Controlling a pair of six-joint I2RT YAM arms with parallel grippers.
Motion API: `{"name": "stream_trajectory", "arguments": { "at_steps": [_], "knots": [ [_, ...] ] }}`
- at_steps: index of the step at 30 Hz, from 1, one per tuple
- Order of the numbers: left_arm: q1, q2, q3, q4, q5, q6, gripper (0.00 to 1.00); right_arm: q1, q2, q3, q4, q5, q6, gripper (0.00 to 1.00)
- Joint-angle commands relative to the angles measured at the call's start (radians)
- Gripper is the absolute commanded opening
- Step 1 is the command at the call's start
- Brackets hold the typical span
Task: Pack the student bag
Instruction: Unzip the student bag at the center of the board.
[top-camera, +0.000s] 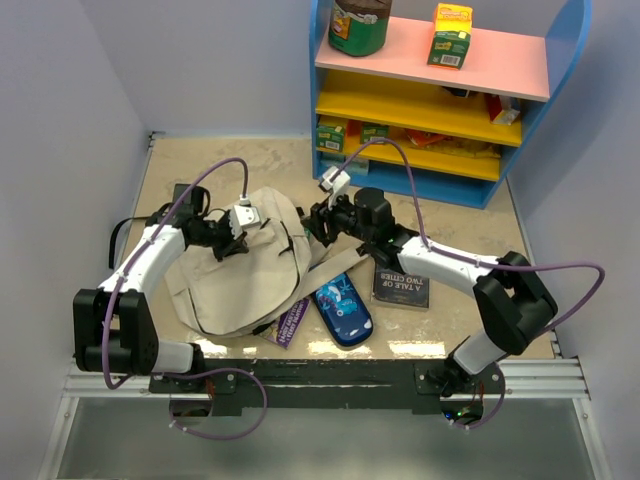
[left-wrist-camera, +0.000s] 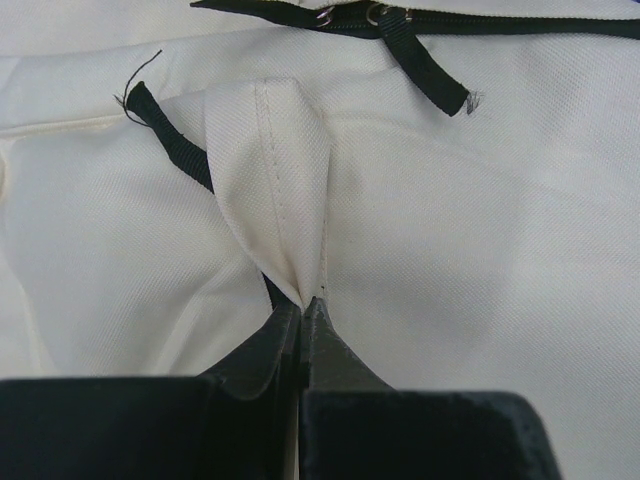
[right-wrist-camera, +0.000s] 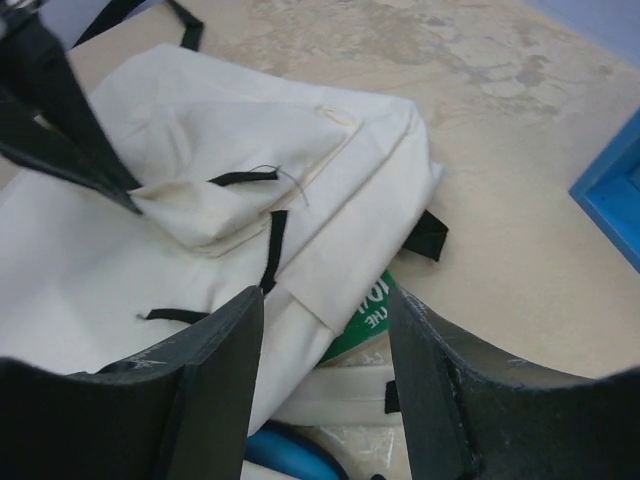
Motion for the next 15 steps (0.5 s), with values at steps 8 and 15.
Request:
{"name": "stream_trajectory", "arguments": {
  "at_steps": [8, 15],
  "knots": [
    [0.003, 0.022, 0.049, -0.021, 0.056, -0.012, 0.0, 0.078, -0.042, 0.016, -0.164, -0.211, -0.31, 0.57],
    [0.003, 0.02, 0.052, -0.021, 0.056, -0.015, 0.0, 0.142, 0.0, 0.011, -0.163, -0.144, -0.385, 0.57]
  ]
}}
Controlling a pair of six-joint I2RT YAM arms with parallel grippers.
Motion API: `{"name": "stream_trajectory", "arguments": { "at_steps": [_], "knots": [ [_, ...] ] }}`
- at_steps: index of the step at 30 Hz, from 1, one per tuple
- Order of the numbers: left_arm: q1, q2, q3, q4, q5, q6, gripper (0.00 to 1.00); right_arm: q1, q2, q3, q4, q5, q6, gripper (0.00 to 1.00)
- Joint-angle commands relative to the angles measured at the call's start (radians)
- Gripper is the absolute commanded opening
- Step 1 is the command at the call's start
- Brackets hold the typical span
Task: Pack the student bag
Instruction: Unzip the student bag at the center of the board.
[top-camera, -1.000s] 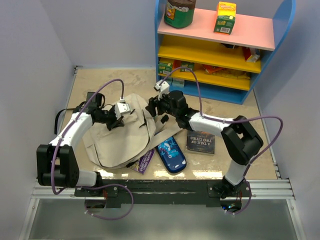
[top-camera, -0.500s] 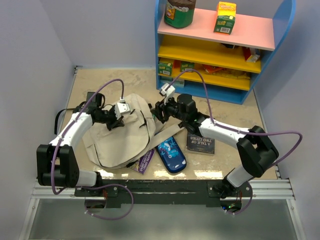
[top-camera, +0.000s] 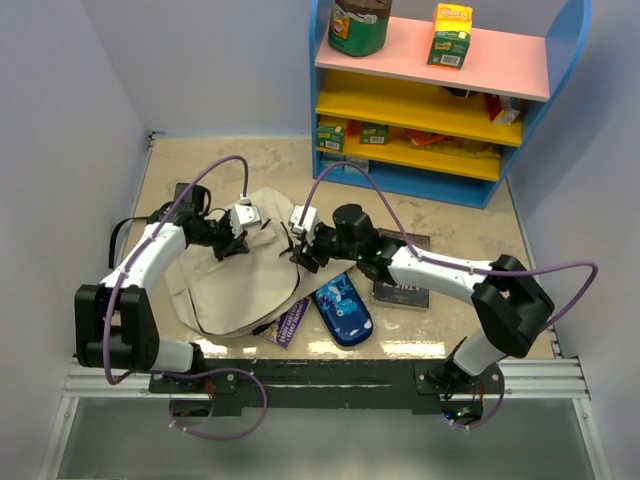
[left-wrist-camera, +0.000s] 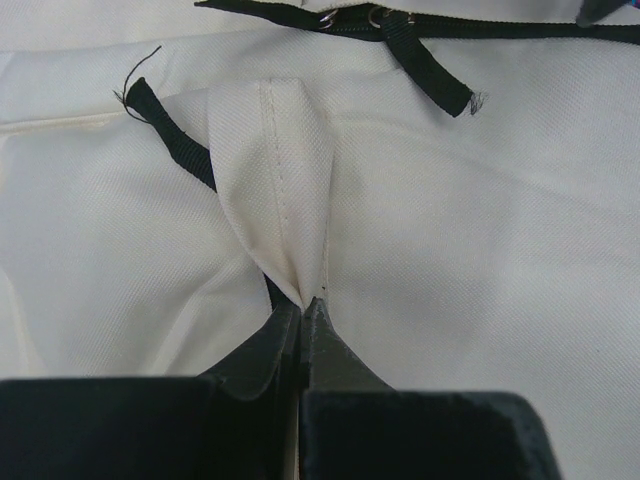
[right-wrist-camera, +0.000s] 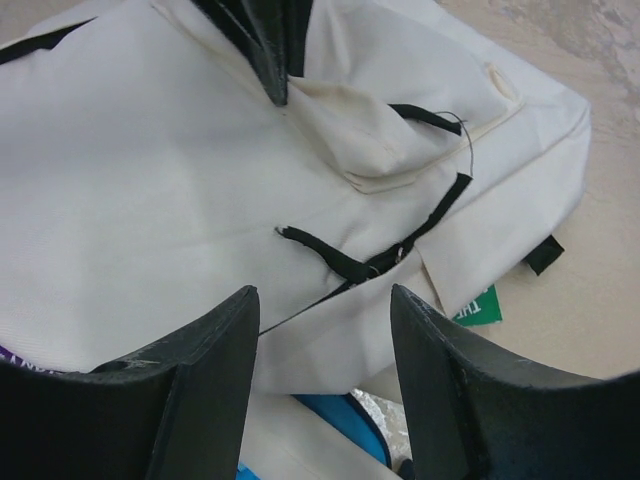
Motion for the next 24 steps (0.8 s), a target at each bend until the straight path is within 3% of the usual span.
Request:
{"name": "stream_trajectory", "arguments": {
  "at_steps": [1, 24],
  "knots": [
    [0.003, -0.002, 0.045, -0.017, 0.053, -0.005, 0.0, 0.026, 0.018, 0.015, 0.024, 0.029, -0.075, 0.57],
    [0.003, 0.024, 0.051, -0.039, 0.067, 0.01, 0.0, 0.063, 0.133, 0.082, 0.09, 0.077, -0.147, 0.57]
  ]
}}
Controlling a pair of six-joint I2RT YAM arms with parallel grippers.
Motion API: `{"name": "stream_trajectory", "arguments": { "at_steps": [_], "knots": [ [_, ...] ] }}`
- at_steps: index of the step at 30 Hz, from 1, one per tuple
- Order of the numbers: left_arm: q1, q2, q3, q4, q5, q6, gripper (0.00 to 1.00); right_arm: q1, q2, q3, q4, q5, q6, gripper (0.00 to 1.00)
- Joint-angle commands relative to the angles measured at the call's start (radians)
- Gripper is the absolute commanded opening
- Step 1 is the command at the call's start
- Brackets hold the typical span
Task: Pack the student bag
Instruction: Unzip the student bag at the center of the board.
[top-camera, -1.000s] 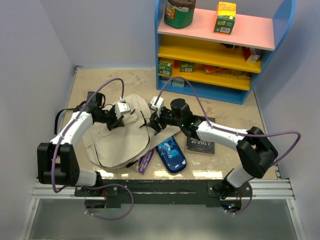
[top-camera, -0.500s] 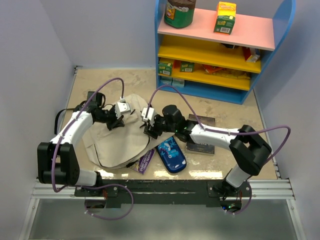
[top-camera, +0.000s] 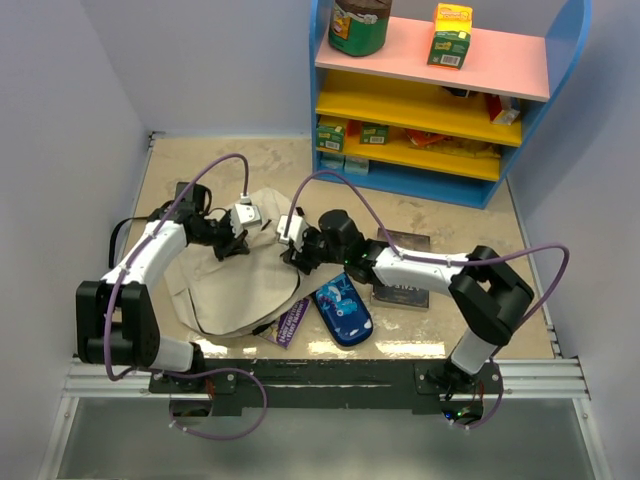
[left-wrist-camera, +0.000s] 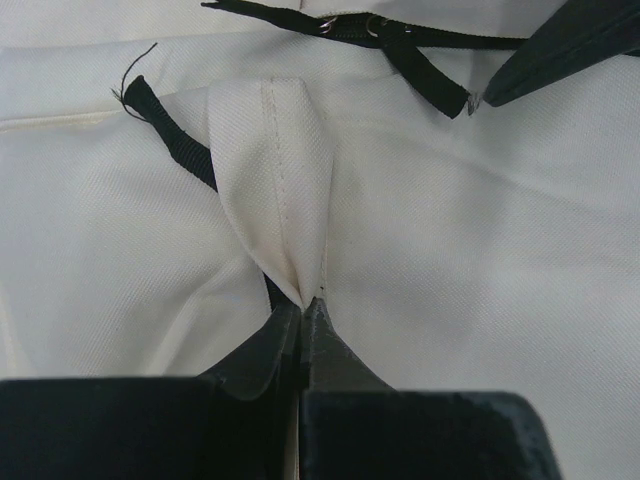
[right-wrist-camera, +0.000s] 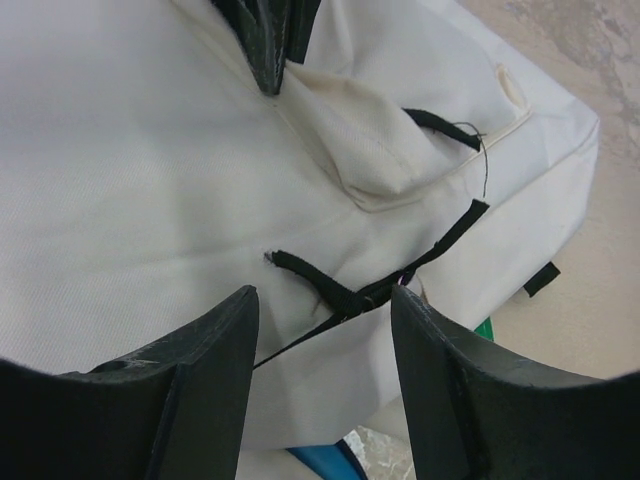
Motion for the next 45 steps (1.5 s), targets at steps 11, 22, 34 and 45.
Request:
{"name": "stream_trajectory", "arguments": {
  "at_steps": [11, 22, 34, 45],
  "knots": [
    [0.003, 0.009, 0.04, -0.033, 0.058, 0.024, 0.0, 0.006, 0.108, 0.175, -0.074, -0.043, -0.008, 0.45],
    [0.003, 0.003, 0.039, -0.031, 0.058, 0.022, 0.0, 0.001, 0.117, 0.19, -0.094, -0.021, 0.009, 0.2],
    [0.003, -0.002, 0.042, -0.025, 0.055, 0.007, 0.0, -0.003, 0.16, 0.264, -0.126, -0.049, 0.058, 0.0],
    [0.028, 0.071, 0.062, 0.03, 0.137, -0.134, 0.0, -0.002, -0.067, 0.031, 0.056, 0.024, 0.187, 0.0]
  ]
}}
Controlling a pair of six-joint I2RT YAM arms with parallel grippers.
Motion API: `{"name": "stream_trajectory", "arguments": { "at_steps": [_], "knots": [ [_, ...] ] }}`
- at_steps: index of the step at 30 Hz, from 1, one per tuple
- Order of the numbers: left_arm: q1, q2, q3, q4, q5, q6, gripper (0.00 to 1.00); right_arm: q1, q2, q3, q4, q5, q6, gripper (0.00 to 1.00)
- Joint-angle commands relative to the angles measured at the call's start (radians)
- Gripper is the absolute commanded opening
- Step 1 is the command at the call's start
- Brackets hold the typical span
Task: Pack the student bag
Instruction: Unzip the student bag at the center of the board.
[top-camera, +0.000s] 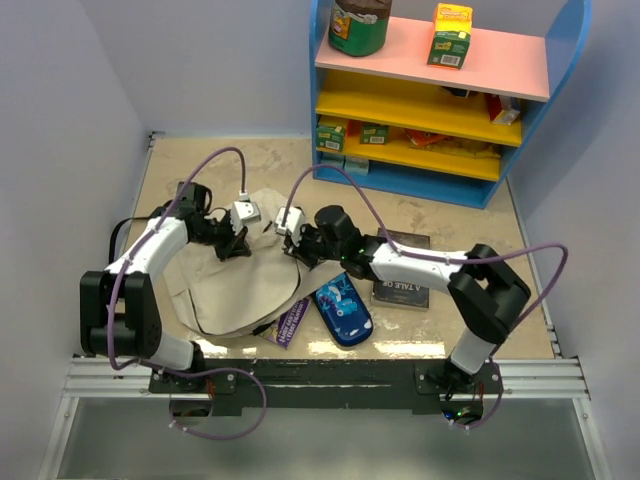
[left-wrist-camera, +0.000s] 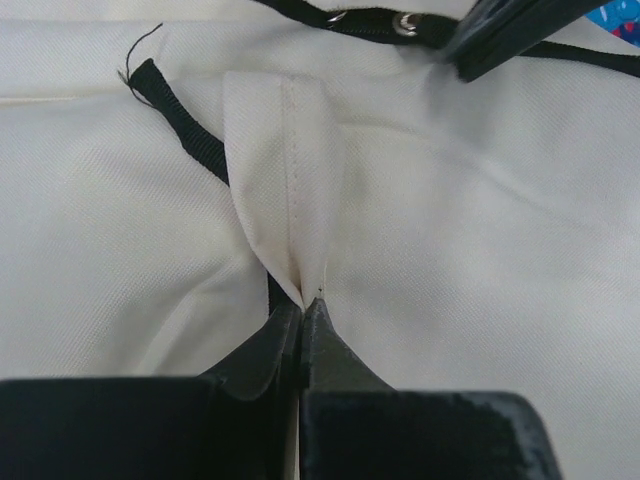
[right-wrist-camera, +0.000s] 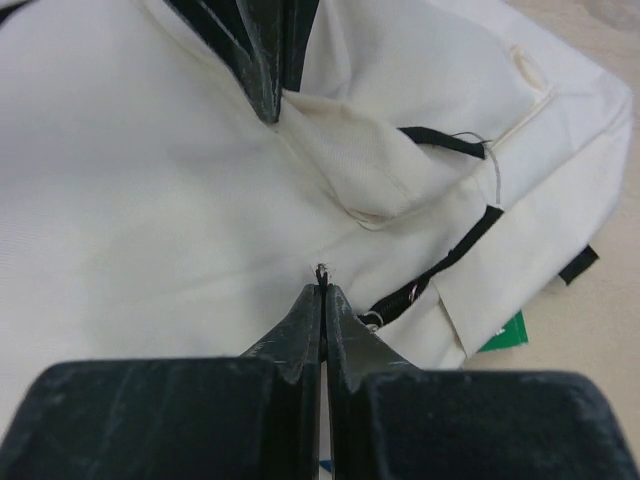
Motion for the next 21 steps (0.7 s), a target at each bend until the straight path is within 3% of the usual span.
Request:
{"name": "stream_trajectory", "arguments": {
  "at_steps": [1, 6, 16, 21],
  "knots": [
    [0.022, 0.029, 0.059, 0.031, 0.112, -0.09, 0.0, 0.001, -0.138, -0.083, 0.154, 0.035, 0.095, 0.0],
    [0.03, 0.026, 0.056, 0.095, 0.098, -0.191, 0.0, 0.0, -0.204, -0.179, 0.272, 0.035, 0.188, 0.0],
    [0.03, -0.025, 0.085, 0.215, 0.019, -0.369, 0.0, 0.039, -0.269, -0.241, 0.306, 0.003, 0.258, 0.0],
    [0.028, -0.014, 0.101, 0.312, -0.058, -0.499, 0.0, 0.099, -0.384, -0.296, 0.343, 0.05, 0.333, 0.0]
  ]
}}
